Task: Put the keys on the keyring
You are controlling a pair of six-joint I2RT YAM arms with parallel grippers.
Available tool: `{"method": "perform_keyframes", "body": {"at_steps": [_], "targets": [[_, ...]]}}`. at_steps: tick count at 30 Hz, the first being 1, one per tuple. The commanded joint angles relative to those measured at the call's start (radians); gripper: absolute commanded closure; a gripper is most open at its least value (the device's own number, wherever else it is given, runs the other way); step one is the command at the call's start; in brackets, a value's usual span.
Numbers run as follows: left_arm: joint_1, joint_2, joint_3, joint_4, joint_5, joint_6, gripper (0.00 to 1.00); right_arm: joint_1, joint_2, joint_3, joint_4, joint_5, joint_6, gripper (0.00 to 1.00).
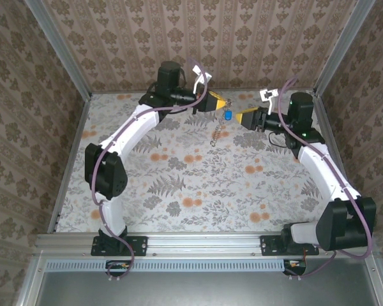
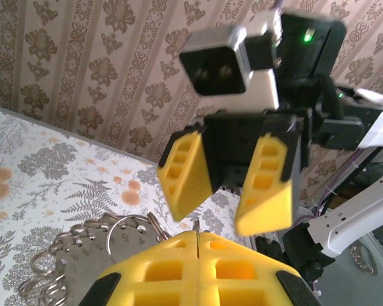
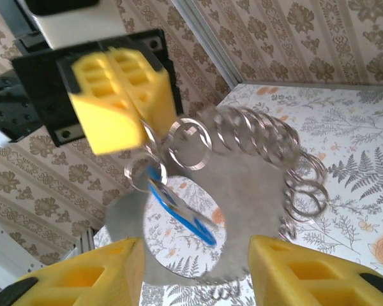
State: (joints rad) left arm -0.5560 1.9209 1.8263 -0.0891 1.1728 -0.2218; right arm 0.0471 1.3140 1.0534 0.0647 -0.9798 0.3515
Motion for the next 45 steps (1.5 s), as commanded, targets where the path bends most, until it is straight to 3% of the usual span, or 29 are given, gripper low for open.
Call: {"method": "perform_keyframes", "body": {"at_steps": [1,19,22,27,29,35,45], "targets": [[-0.007,-0.046,0.004,0.054,-0.004,-0.034,1.0,0.018,-0.013,-0.019,0.125,-0.011,0.053,0.52],[-0.012,-0.054,0.007,0.074,-0.009,-0.046,1.0,0.095,0.094,0.048,0.169,0.006,0.051,0.51],[-0.012,-0.056,0.005,0.08,-0.014,-0.052,1.0,0.104,0.102,0.05,0.167,0.0,0.048,0.59],[-0.012,-0.064,-0.01,0.116,-0.035,-0.083,1.0,0.112,0.097,0.034,0.162,-0.011,0.047,0.93],[-0.012,-0.071,-0.025,0.145,-0.049,-0.106,1.0,0.114,0.09,0.021,0.159,-0.011,0.046,1.0],[-0.01,-0.092,-0.087,0.3,-0.093,-0.224,1.0,0.117,0.083,-0.018,0.208,0.033,0.096,1.0],[-0.026,-0.115,-0.231,0.58,-0.195,-0.427,1.0,0.162,0.112,-0.055,0.463,0.106,0.3,1.0]]}}
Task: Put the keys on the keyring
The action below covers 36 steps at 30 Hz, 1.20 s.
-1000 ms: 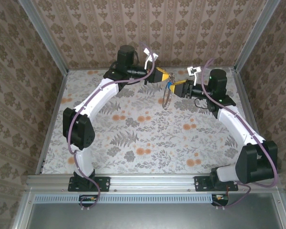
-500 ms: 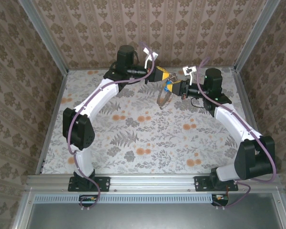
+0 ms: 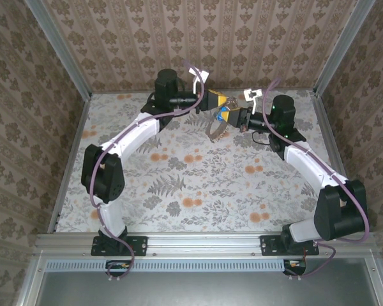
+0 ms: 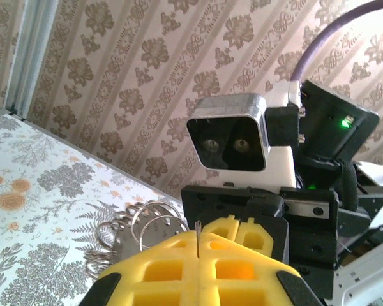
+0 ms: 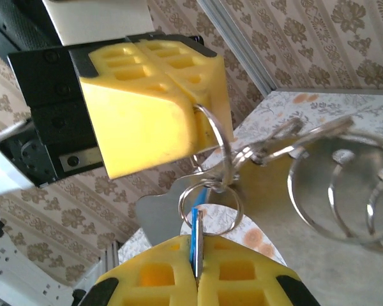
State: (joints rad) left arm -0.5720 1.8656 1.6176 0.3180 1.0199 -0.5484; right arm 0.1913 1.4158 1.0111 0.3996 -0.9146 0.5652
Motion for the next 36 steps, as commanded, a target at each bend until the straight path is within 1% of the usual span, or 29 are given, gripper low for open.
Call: {"method": "perform_keyframes", "body": {"at_steps": [1,6,10,16,21,29,34,36], "targets": [[-0.014,-0.059,-0.036,0.203,-0.053,-0.124,1.0,0.023,0.013,-0.014,0.146,0.056,0.101,1.0],[-0.029,-0.059,-0.094,0.31,-0.091,-0.196,1.0,0.037,0.045,-0.022,0.221,0.125,0.167,1.0],[-0.031,-0.062,-0.138,0.401,-0.127,-0.256,1.0,0.036,0.052,-0.031,0.22,0.15,0.17,1.0],[-0.026,-0.086,-0.181,0.434,-0.164,-0.269,1.0,0.02,0.025,-0.065,0.182,0.202,0.147,1.0],[-0.023,-0.097,-0.205,0.474,-0.185,-0.297,1.0,0.01,0.021,-0.101,0.217,0.24,0.171,1.0],[-0.023,-0.091,-0.254,0.555,-0.225,-0.349,1.0,0.02,0.072,-0.072,0.316,0.183,0.251,1.0],[-0.028,-0.076,-0.277,0.614,-0.239,-0.387,1.0,0.054,0.094,-0.024,0.313,0.141,0.253,1.0],[-0.031,-0.069,-0.277,0.624,-0.24,-0.397,1.0,0.07,0.098,0.001,0.281,0.118,0.236,1.0]]}}
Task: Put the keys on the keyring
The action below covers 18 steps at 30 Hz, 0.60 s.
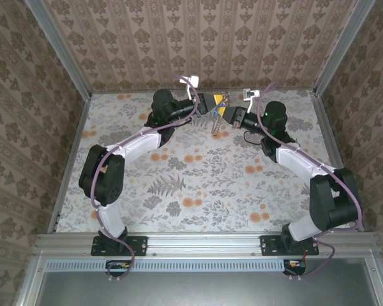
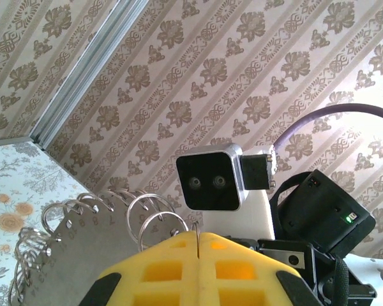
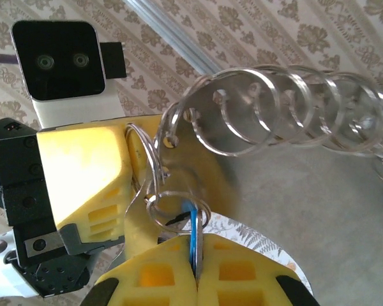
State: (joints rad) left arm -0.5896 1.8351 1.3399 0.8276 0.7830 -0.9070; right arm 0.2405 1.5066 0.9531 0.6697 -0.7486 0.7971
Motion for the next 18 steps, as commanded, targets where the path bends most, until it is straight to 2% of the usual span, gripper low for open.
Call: {"method": "perform_keyframes", "body": {"at_steps": [1,4,18], "targets": [[-0.014,-0.036,0.002,0.117,-0.002,-0.039,1.0,0.028,0.009,0.071,-0.01,-0.06,-0.008,1.0],[-0.016,-0.029,0.004,0.123,-0.003,-0.044,1.0,0.041,0.017,0.102,-0.071,-0.092,-0.045,1.0],[-0.016,-0.028,-0.011,0.149,-0.031,-0.048,1.0,0.036,-0.02,0.078,-0.173,-0.054,-0.115,1.0]]}}
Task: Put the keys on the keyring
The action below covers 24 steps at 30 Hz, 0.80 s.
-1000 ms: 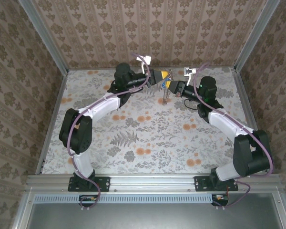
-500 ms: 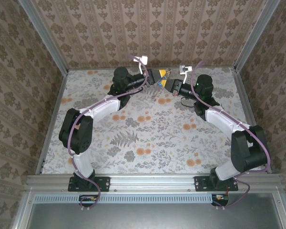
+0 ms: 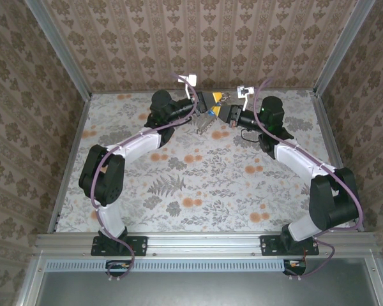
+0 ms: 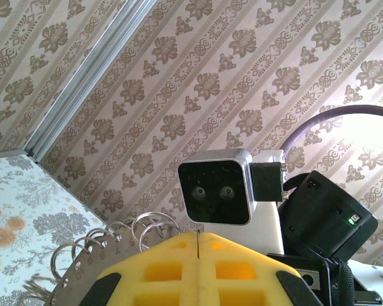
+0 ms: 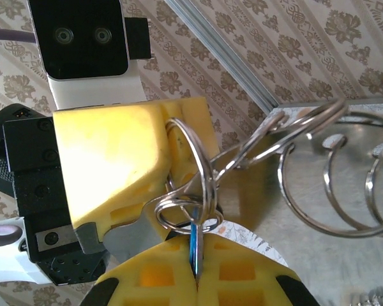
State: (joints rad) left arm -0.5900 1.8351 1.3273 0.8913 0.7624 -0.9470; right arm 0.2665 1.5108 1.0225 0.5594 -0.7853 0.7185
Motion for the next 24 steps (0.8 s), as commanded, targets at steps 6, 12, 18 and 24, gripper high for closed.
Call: {"method": "perform_keyframes", "body": {"at_steps": [6,12,18,24], "targets": [[-0.007,-0.031,0.0,0.077,0.002,0.006,1.0,0.001,-0.066,0.013,-0.238,-0.032,-0.141,1.0],[0.002,-0.028,0.0,0.072,0.01,0.015,1.0,-0.009,-0.103,0.044,-0.451,-0.035,-0.265,1.0],[0.005,-0.027,-0.008,0.069,0.016,0.029,1.0,-0.027,-0.113,0.074,-0.583,-0.035,-0.338,1.0],[0.01,-0.027,-0.019,0.066,0.013,0.042,1.0,-0.04,-0.141,0.063,-0.597,-0.019,-0.349,1.0]]}}
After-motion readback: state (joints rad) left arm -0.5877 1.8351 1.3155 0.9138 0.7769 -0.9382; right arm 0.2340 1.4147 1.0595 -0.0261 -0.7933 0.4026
